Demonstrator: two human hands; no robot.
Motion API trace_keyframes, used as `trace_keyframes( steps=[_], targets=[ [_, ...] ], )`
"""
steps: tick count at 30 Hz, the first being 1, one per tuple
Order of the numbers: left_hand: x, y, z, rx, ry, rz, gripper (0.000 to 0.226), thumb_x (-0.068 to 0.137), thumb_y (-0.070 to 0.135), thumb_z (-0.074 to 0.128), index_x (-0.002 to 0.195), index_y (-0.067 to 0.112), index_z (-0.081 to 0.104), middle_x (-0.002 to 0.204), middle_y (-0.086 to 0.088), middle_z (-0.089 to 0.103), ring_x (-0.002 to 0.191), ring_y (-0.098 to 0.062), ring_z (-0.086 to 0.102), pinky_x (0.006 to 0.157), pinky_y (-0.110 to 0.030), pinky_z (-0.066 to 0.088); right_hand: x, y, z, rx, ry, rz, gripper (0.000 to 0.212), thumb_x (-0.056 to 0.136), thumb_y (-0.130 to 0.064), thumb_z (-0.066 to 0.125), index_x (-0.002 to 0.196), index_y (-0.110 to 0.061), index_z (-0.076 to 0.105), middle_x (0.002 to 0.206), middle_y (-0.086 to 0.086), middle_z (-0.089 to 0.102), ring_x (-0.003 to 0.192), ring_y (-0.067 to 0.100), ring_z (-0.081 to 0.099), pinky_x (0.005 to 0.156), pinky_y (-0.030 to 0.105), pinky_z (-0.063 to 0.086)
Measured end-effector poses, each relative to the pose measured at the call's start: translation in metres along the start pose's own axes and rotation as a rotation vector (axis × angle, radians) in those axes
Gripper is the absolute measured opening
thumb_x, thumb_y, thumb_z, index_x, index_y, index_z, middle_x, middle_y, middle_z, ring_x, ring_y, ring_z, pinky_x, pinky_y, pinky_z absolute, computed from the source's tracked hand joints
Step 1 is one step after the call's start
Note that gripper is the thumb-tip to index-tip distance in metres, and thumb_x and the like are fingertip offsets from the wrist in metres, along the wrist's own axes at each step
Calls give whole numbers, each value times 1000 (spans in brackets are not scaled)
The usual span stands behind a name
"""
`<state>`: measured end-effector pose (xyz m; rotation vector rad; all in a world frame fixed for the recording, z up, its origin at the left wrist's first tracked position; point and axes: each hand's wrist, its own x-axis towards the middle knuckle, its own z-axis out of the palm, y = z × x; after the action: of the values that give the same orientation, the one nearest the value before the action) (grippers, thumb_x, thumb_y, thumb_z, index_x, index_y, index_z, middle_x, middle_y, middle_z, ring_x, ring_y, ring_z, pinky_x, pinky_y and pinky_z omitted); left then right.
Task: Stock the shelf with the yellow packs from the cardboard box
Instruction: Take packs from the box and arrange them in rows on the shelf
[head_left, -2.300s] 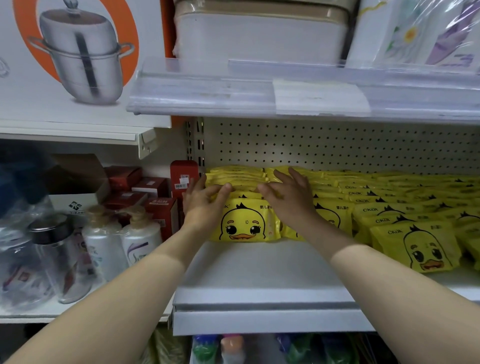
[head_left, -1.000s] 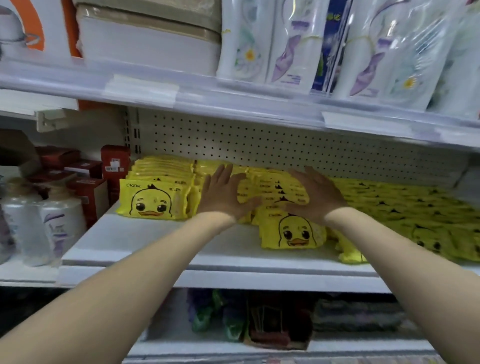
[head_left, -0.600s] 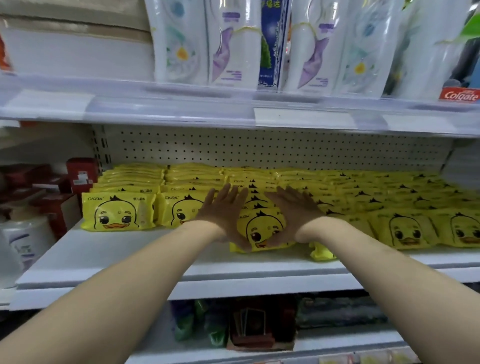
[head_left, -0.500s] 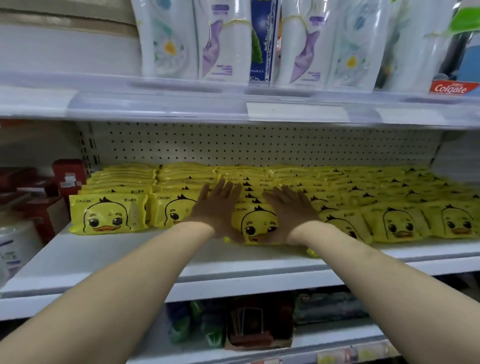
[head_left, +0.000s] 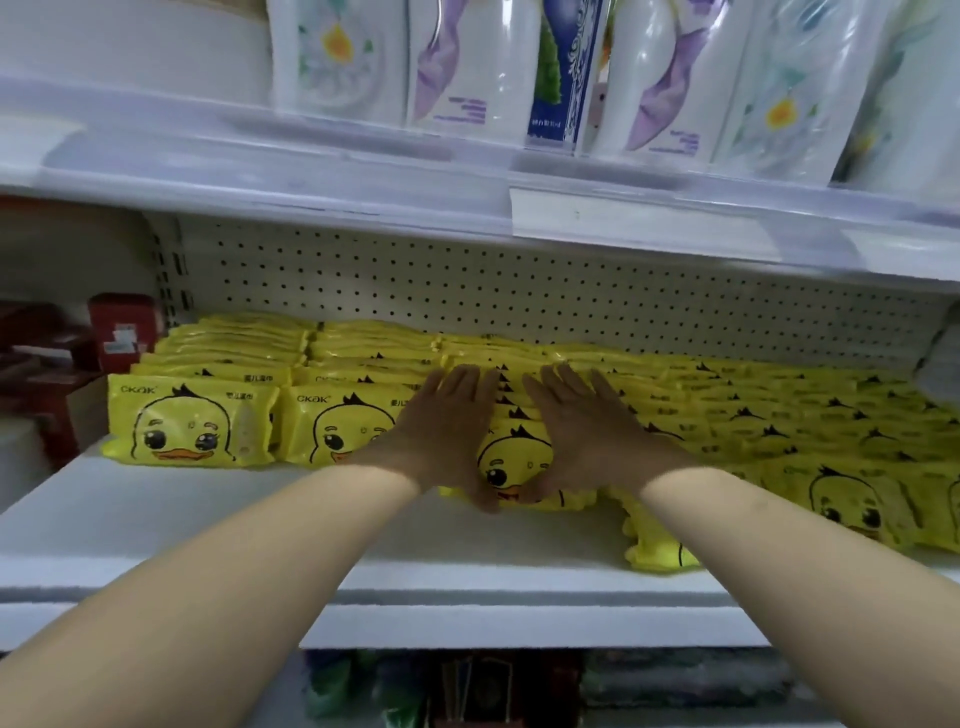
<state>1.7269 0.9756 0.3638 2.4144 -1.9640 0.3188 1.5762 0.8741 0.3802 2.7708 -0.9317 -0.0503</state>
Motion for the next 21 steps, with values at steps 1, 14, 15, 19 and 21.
trace_keyframes(
  steps=[1,14,15,19,21],
  targets=[
    [4,0,0,16,4,-13,151,52,75,77,154,10,-12,164,-9,-3,151,-23,-7,122,-41,-5,6,3,0,-23,9,-8,140,61,-83,68,158,-19,-9,167,7,-8,153,23,-12,123,48,-6],
    [30,-8,-9,44,-118,-9,151,54,72,78,153,11,-19,163,-10,-12,150,-20,-13,121,-40,-8,27,23,-1,44,-96,-75,151,55,-72,81,156,-20,-17,166,4,-15,153,20,-15,124,42,-8],
    [33,-8,-8,54,-118,-9,152,53,72,78,153,11,-19,163,-10,-11,150,-20,-12,121,-40,-8,30,23,-1,29,-89,-79,151,55,-72,82,157,-19,-16,166,6,-14,153,21,-13,123,41,-6],
    [40,-9,-2,64,-110,-41,153,52,75,77,153,10,-20,163,-10,-11,151,-21,-11,122,-41,-5,40,21,-4,-7,-65,-71,150,55,-71,82,157,-18,-14,167,8,-10,154,23,-7,124,40,-2],
    [43,-11,0,59,-100,-63,153,53,75,76,152,11,-20,163,-9,-11,151,-22,-9,122,-42,-4,44,20,-3,-16,-57,-65,149,56,-70,82,157,-17,-14,167,9,-9,154,23,-5,124,40,0]
  ],
)
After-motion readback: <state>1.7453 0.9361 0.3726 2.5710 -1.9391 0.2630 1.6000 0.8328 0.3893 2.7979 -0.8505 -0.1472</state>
